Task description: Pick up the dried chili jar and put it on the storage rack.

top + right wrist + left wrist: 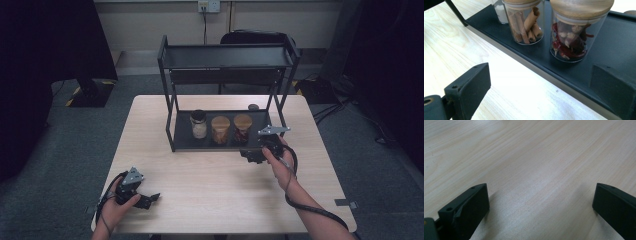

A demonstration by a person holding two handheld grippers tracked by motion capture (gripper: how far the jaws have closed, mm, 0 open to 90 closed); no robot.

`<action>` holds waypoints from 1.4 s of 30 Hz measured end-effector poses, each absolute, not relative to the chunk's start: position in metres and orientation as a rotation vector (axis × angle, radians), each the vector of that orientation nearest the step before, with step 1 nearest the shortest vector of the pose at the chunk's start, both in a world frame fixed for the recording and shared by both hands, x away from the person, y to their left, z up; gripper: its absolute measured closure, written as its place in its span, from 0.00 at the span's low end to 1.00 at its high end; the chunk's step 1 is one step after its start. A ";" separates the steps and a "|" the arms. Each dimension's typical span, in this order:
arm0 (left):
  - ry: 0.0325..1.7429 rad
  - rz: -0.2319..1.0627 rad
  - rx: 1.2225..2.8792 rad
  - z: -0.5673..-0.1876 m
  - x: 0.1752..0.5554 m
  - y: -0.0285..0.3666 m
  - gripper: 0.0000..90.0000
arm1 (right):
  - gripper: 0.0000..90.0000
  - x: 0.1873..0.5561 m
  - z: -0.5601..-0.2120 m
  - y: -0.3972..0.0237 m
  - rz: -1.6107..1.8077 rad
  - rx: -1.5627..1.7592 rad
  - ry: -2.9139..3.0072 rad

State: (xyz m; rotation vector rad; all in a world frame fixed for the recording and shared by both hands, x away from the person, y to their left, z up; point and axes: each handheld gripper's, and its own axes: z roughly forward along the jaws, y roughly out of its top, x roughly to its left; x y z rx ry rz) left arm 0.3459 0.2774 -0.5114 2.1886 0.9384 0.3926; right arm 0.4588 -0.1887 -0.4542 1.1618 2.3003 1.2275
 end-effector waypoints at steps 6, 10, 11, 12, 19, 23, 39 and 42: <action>0.939 0.392 2.189 -0.511 0.346 0.277 0.00 | 0.03 0.453 -0.456 -0.190 1.233 1.148 2.313; 0.938 0.393 2.188 -0.511 0.346 0.277 0.00 | 0.03 0.450 -0.456 -0.192 1.241 1.137 2.322; 0.939 0.392 2.188 -0.511 0.346 0.277 0.00 | 0.03 0.448 -0.456 -0.192 1.242 1.138 2.325; 0.938 0.393 2.188 -0.511 0.346 0.277 0.00 | 0.03 0.447 -0.457 -0.193 1.243 1.136 2.327; 0.939 0.392 2.188 -0.511 0.346 0.278 0.00 | 0.03 0.444 -0.456 -0.196 1.249 1.126 2.335; 0.939 0.392 2.188 -0.511 0.346 0.278 0.00 | 0.03 0.442 -0.454 -0.199 1.252 1.119 2.337; 0.939 0.392 2.188 -0.511 0.346 0.277 0.00 | 0.03 0.430 -0.456 -0.212 1.265 1.124 2.344; 0.939 0.392 2.188 -0.511 0.346 0.277 0.00 | 0.03 0.428 -0.456 -0.215 1.269 1.118 2.346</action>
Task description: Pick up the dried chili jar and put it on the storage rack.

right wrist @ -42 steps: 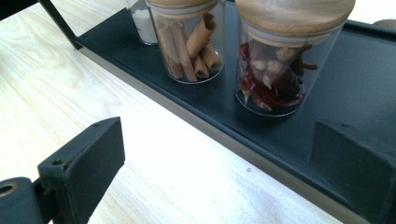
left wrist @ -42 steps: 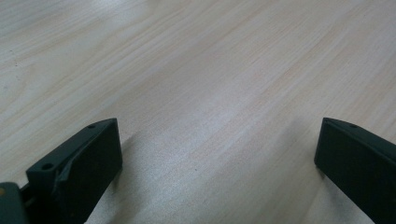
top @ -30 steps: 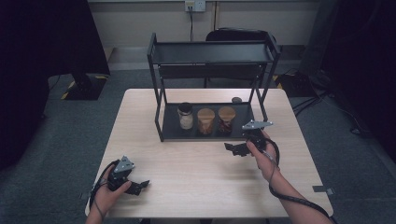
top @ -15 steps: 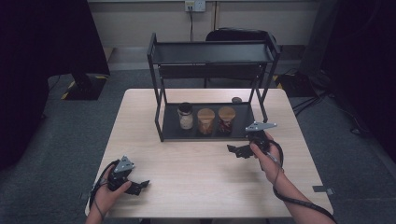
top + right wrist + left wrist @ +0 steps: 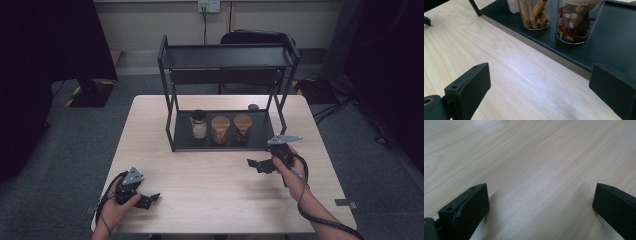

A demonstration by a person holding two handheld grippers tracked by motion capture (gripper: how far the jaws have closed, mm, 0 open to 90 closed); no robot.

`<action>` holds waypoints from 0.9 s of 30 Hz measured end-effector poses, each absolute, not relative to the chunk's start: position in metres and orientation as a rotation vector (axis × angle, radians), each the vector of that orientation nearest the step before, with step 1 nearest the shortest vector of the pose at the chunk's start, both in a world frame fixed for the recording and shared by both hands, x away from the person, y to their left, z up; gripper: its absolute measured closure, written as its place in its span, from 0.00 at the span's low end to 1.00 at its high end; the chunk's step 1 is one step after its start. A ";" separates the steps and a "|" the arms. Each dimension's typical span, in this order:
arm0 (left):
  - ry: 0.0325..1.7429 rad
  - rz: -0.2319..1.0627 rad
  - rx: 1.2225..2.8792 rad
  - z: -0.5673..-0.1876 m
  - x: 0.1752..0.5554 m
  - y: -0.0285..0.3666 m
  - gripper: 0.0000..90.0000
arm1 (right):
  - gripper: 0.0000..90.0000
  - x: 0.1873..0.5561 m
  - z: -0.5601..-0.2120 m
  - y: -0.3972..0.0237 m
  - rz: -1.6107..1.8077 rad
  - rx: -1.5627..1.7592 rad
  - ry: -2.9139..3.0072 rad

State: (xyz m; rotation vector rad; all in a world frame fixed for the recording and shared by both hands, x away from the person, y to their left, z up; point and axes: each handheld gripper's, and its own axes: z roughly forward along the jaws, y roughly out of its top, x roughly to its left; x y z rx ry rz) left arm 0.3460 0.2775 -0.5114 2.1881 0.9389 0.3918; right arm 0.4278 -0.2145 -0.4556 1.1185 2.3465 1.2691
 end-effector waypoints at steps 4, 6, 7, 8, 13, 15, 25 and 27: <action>0.939 0.392 2.188 -0.511 0.346 0.277 0.00 | 0.03 0.425 -0.456 -0.218 1.268 1.117 2.350; 0.939 0.392 2.188 -0.511 0.346 0.277 0.00 | 0.03 0.423 -0.455 -0.220 1.271 1.114 2.353; 0.939 0.392 2.188 -0.511 0.346 0.277 0.00 | 0.03 0.422 -0.455 -0.222 1.270 1.112 2.353; 0.939 0.392 2.188 -0.511 0.346 0.277 0.00 | 0.03 0.422 -0.455 -0.223 1.269 1.114 2.355; 0.938 0.393 2.189 -0.511 0.346 0.277 0.00 | 0.03 0.417 -0.457 -0.230 1.275 1.124 2.353; 0.939 0.393 2.189 -0.511 0.346 0.277 0.00 | 0.03 0.415 -0.458 -0.233 1.277 1.126 2.352; 0.938 0.393 2.189 -0.511 0.346 0.277 0.00 | 0.03 0.407 -0.463 -0.240 1.294 1.126 2.360; 0.938 0.392 2.188 -0.511 0.346 0.277 0.00 | 0.03 0.406 -0.463 -0.242 1.296 1.123 2.359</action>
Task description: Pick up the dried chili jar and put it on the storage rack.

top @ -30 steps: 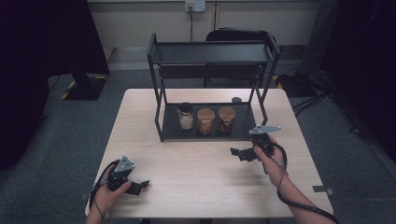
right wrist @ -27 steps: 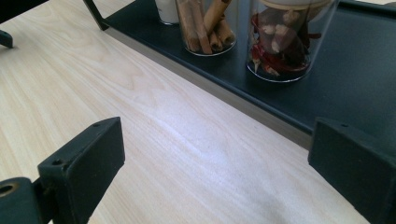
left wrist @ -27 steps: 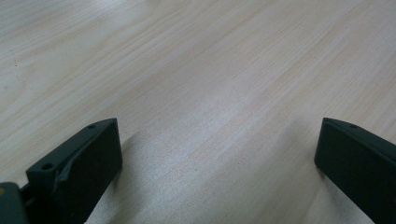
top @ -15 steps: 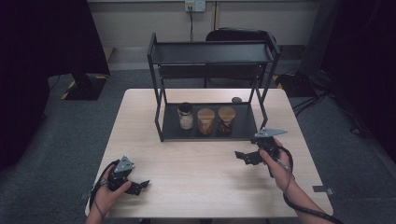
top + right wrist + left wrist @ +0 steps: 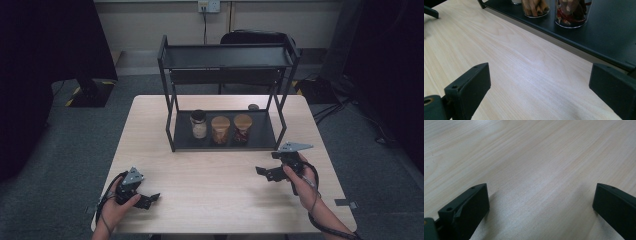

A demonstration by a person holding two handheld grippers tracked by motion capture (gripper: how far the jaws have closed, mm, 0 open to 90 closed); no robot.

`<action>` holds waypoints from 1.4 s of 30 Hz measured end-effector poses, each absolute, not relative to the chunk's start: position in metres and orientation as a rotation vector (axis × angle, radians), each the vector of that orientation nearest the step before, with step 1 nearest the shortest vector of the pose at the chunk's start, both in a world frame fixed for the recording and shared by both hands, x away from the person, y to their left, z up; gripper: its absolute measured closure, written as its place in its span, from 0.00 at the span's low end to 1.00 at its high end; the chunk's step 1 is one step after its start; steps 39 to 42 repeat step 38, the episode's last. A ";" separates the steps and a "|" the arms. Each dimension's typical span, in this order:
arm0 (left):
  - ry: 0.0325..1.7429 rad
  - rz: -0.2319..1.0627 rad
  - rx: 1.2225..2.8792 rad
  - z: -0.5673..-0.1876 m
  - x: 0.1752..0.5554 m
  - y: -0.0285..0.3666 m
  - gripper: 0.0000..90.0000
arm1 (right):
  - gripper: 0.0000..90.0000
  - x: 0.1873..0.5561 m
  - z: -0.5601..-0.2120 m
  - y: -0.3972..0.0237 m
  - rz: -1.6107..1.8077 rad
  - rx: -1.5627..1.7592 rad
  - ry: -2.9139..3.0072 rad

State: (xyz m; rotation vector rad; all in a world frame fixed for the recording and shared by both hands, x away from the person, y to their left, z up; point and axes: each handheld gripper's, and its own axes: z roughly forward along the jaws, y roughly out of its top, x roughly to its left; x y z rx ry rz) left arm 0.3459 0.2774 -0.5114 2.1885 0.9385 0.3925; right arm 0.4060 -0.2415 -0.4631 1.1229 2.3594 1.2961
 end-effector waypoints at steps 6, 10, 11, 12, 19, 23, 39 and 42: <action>0.939 0.393 2.189 -0.511 0.346 0.277 0.00 | 0.03 0.402 -0.465 -0.247 1.293 1.118 2.361; 0.939 0.393 2.189 -0.511 0.346 0.277 0.00 | 0.03 0.399 -0.468 -0.251 1.290 1.123 2.362; 0.939 0.393 2.188 -0.511 0.346 0.277 0.00 | 0.03 0.398 -0.469 -0.252 1.290 1.128 2.364; 0.939 0.393 2.189 -0.511 0.346 0.277 0.00 | 0.03 0.398 -0.471 -0.253 1.287 1.126 2.367; 0.939 0.393 2.189 -0.511 0.346 0.277 0.00 | 0.03 0.393 -0.472 -0.258 1.274 1.117 2.373; 0.938 0.393 2.189 -0.511 0.346 0.277 0.00 | 0.03 0.389 -0.474 -0.261 1.274 1.104 2.376; 0.940 0.393 2.188 -0.511 0.346 0.277 0.00 | 0.02 0.374 -0.489 -0.268 1.174 1.055 2.429; 0.940 0.393 2.188 -0.511 0.346 0.277 0.00 | 0.02 0.374 -0.489 -0.268 1.174 1.055 2.429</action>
